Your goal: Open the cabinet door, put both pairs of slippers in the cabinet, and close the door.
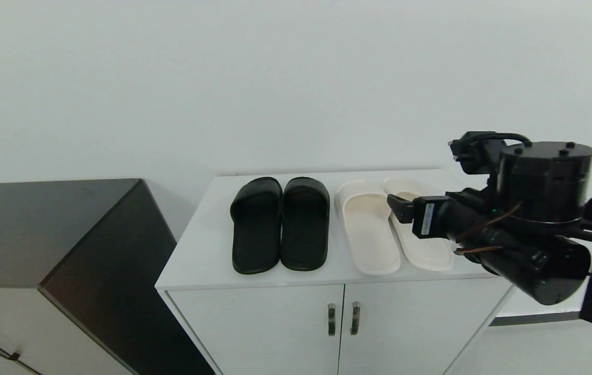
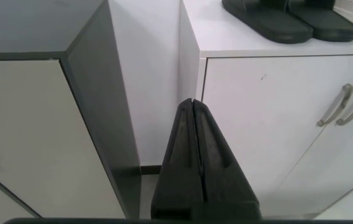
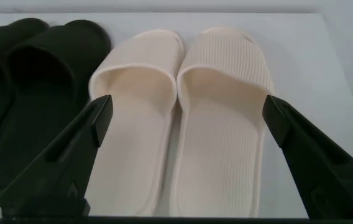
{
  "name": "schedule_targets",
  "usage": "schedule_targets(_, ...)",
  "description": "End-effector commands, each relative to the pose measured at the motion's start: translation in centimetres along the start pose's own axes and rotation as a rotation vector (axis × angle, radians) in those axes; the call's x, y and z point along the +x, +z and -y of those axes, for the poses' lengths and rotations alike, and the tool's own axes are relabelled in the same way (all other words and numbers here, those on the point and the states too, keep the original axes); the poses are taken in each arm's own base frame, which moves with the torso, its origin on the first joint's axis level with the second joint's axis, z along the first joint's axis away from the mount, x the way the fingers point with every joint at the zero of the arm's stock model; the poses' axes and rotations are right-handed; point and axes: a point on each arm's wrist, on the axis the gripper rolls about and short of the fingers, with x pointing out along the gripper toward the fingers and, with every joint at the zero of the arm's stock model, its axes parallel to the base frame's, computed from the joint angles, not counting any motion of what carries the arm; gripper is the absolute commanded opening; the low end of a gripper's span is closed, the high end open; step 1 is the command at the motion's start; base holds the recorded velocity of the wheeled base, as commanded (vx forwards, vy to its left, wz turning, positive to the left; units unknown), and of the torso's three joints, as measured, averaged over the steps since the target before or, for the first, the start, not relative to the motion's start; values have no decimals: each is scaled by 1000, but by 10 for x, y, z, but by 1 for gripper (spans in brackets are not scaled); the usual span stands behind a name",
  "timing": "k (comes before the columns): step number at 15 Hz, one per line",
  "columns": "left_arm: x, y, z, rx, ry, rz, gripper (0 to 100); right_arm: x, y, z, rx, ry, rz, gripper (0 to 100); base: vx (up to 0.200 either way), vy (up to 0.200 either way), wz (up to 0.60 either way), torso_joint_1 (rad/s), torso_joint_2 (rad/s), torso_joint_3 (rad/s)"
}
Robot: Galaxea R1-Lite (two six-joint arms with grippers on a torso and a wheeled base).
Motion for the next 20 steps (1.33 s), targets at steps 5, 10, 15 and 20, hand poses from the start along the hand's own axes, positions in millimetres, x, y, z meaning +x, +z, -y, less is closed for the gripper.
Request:
schedule_targets(5,0,0,0,0,1,-2,0,46,-30,-23,-36,-79,-62,100,0,0,0,0,0,0)
schedule_targets(10,0,0,0,0,1,-2,0,75,-35,-32,-13,-91,-57,100,0,0,0,0,0,0)
schedule_targets(15,0,0,0,0,1,-2,0,99,-38,-30,-6,-100,-52,100,0,0,0,0,0,0)
schedule_targets(20,0,0,0,0,0,-2,0,110,-36,-16,-27,-45,-31,100,0,0,0,0,0,0)
